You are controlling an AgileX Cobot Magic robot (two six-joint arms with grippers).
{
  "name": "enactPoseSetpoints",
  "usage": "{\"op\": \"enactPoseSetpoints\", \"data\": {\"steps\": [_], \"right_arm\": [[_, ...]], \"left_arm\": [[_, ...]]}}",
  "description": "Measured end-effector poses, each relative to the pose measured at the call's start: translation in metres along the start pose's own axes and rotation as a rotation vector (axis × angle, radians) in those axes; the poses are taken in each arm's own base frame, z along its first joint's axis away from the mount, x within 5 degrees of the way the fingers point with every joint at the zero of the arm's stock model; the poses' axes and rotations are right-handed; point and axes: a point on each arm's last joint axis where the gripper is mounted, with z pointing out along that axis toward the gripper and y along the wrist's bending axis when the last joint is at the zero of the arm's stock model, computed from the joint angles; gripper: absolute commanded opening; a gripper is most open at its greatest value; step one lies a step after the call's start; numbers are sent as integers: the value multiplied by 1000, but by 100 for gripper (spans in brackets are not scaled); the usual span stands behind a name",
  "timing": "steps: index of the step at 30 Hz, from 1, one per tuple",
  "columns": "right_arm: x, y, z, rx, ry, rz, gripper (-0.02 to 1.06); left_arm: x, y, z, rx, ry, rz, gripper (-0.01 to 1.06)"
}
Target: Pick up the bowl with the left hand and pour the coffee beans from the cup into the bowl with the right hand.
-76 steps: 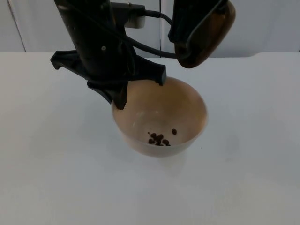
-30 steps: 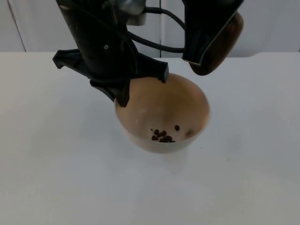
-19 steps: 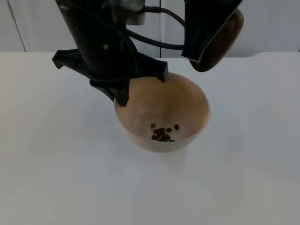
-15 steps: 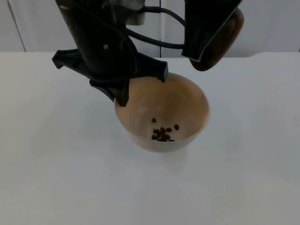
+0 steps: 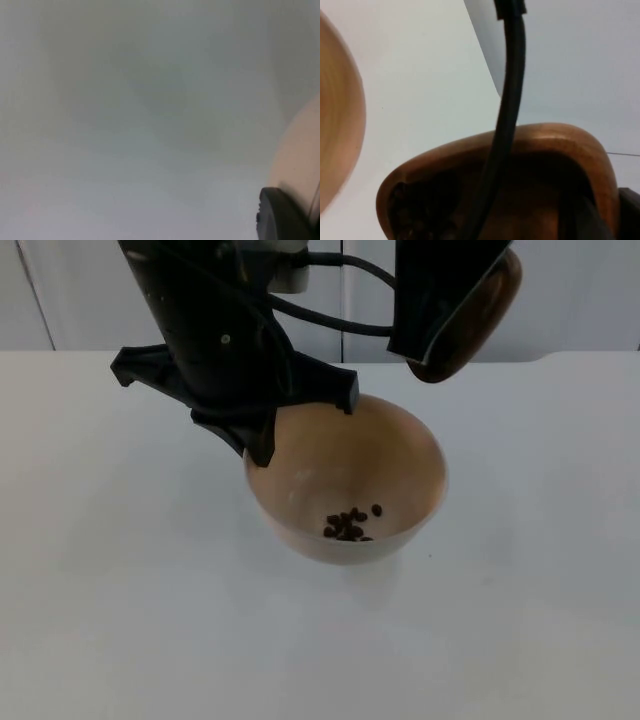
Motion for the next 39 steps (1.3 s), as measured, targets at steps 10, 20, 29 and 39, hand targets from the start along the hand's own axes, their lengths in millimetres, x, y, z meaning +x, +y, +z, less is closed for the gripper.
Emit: {"op": "enactPoseSetpoints", "data": {"steps": [10, 20, 29, 39], "right_arm": [[0, -1, 0, 12, -3, 10, 0], [6, -1, 12, -71, 47, 109, 0], [27, -13, 34, -227, 166, 295, 0], [27, -19, 25, -330, 114, 410, 0]], "left_arm": [[0, 1, 0, 0, 0, -4, 0], [0, 1, 0, 0, -2, -2, 0], [1, 0, 0, -2, 6, 13, 0], [1, 0, 0, -2, 7, 16, 0]]}}
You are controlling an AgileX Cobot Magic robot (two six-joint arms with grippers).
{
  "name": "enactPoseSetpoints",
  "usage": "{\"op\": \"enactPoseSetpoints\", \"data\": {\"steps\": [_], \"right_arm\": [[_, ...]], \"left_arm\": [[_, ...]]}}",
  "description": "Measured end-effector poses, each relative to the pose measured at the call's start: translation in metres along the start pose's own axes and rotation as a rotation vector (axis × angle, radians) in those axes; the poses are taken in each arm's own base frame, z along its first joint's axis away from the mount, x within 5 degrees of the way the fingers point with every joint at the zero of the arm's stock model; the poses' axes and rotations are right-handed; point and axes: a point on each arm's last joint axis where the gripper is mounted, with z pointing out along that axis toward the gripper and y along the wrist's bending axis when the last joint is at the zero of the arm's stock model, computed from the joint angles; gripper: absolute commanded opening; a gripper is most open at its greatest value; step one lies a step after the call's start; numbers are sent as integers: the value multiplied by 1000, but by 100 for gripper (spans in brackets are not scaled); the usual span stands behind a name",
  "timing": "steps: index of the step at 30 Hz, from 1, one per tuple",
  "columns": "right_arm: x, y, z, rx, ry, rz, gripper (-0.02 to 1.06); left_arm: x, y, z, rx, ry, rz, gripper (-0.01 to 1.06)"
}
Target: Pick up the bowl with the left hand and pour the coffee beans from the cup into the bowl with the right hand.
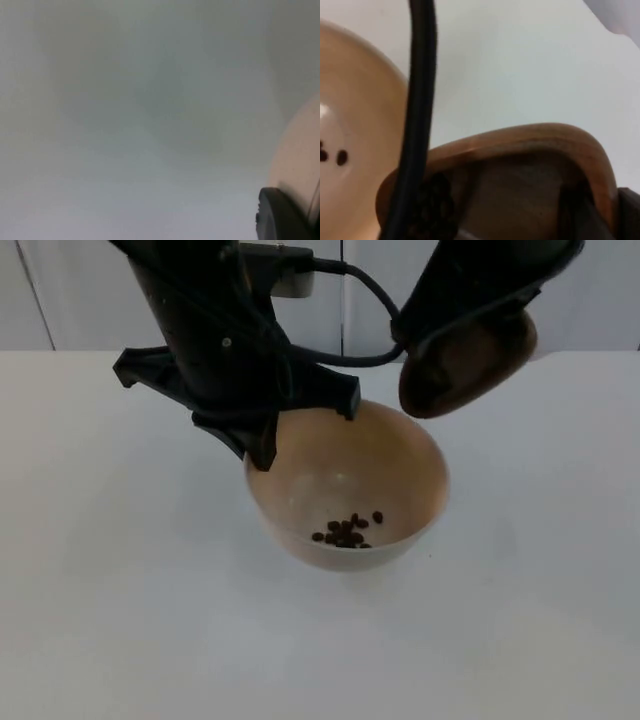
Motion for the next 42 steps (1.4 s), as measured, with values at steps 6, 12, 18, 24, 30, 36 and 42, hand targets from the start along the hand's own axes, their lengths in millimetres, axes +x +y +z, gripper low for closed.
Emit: {"op": "enactPoseSetpoints", "data": {"steps": [6, 12, 18, 24, 30, 36, 42], "right_arm": [[3, -16, -9, -49, -2, 50, 0], [10, -43, -21, -180, -8, 142, 0], [20, -73, -21, -328, 2, 238, 0], [28, -98, -10, -448, 20, 316, 0], [32, -113, -2, -466, 20, 348, 0], [35, -124, 4, -452, -2, 351, 0], [44, -122, 21, -443, 1, 362, 0]], "left_arm": [[0, 0, 0, -1, 3, 1, 0], [0, 0, 0, -1, 3, 2, 0], [0, 0, 0, -1, 3, 2, 0], [3, 1, 0, -9, 32, 2, 0], [5, 1, 0, -16, 53, 14, 0], [6, 2, 0, -21, 71, 16, 0], [7, 2, 0, -19, 82, 12, 0]]}}
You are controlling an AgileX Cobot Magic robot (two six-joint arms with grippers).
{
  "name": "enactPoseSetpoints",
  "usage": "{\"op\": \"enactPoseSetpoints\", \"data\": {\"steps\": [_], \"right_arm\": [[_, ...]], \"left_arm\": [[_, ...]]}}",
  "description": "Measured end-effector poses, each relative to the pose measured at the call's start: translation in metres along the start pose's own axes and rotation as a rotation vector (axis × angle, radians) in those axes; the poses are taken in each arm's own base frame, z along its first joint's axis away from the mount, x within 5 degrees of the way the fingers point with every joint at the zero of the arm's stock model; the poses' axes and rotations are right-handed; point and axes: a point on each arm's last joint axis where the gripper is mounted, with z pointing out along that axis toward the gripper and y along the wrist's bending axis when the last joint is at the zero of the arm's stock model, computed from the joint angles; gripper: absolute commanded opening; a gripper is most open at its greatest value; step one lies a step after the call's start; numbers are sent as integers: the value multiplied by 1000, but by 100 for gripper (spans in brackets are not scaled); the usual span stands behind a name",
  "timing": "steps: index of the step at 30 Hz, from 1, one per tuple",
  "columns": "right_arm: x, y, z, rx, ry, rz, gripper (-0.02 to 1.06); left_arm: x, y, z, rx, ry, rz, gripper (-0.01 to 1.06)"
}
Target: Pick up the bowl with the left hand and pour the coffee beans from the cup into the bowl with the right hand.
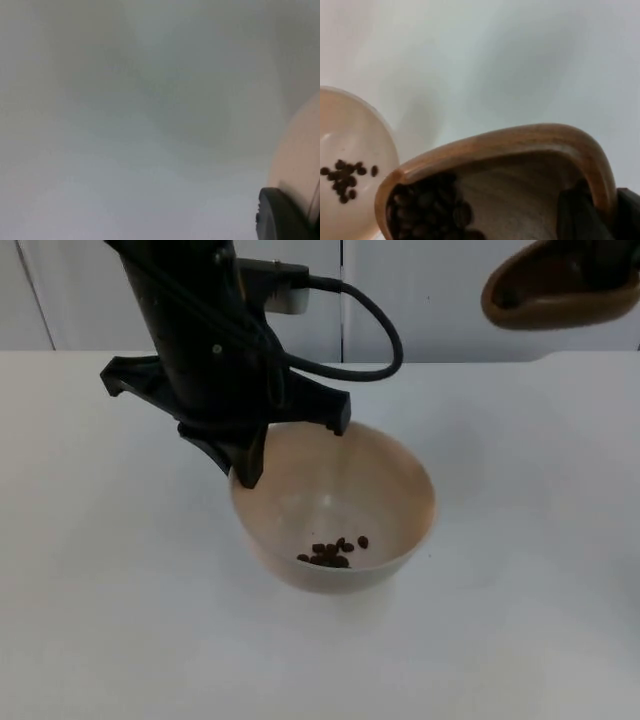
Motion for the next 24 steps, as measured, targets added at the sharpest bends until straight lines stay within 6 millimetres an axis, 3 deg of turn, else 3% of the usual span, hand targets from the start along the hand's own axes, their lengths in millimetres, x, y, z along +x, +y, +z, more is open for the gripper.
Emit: {"op": "enactPoseSetpoints", "data": {"steps": [12, 18, 21, 24], "right_arm": [[31, -5, 44, 5, 21, 11, 0], [49, -29, 58, 29, 44, 93, 0], [56, -41, 62, 47, 50, 127, 0], [66, -50, 69, 62, 45, 153, 0]], "left_arm": [[-3, -1, 0, 9, -32, 14, 0], [-6, 1, 2, 28, -78, 23, 0], [-7, 12, 6, 40, -88, -3, 0], [-5, 35, 14, 54, -79, -63, 0]]}}
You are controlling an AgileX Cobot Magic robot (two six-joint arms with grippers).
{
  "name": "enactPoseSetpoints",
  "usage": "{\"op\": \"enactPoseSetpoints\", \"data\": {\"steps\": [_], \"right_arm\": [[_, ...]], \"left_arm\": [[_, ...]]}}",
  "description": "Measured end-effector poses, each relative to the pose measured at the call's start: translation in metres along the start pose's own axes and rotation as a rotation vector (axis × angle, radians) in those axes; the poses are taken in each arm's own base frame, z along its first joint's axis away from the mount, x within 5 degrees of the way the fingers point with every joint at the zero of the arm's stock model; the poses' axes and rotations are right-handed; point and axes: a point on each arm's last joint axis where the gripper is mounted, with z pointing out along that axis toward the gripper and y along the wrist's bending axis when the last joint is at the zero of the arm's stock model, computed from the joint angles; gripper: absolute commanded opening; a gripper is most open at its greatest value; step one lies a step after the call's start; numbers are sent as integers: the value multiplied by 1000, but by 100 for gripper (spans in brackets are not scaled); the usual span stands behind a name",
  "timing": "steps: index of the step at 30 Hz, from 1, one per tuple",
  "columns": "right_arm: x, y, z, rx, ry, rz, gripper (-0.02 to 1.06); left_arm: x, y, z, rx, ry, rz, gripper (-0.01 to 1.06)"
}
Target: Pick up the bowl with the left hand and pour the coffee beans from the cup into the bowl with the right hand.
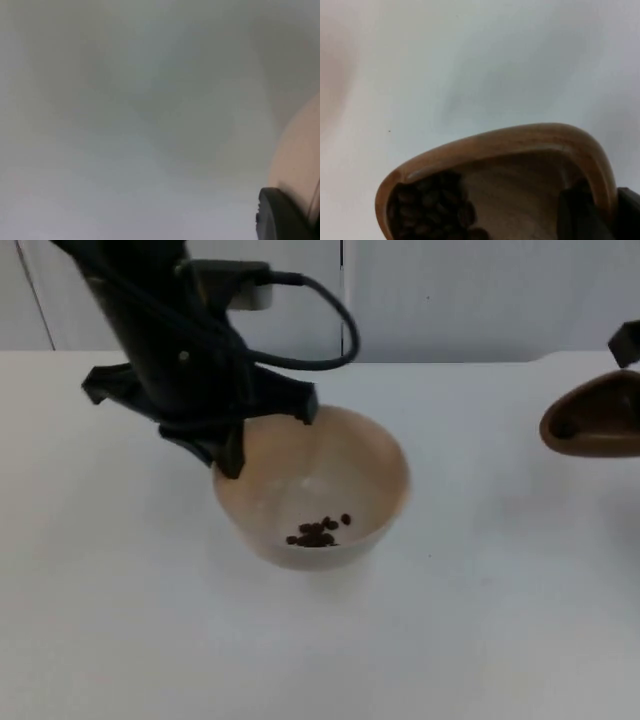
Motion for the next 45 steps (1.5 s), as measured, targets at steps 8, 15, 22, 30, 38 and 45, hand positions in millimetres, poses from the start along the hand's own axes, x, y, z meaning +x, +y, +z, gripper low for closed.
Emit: {"op": "enactPoseSetpoints", "data": {"steps": [8, 15, 22, 30, 38, 45], "right_arm": [[9, -3, 10, 7, -9, 7, 0], [6, -4, 17, 10, -32, 14, 0], [6, -3, 31, 8, -23, 31, 0], [5, 20, 61, -17, -46, 21, 0], [11, 21, 91, -13, -9, 44, 0], [19, 19, 115, -8, 36, 49, 0]], "left_arm": [[8, 46, 13, -2, -12, -119, 0], [19, 70, 23, -21, -32, -159, 0], [17, 71, 32, -20, -58, -164, 0], [21, 73, 50, -22, -18, -173, 0], [21, 73, 54, -20, -17, -180, 0], [21, 73, 54, -20, -18, -180, 0]]}}
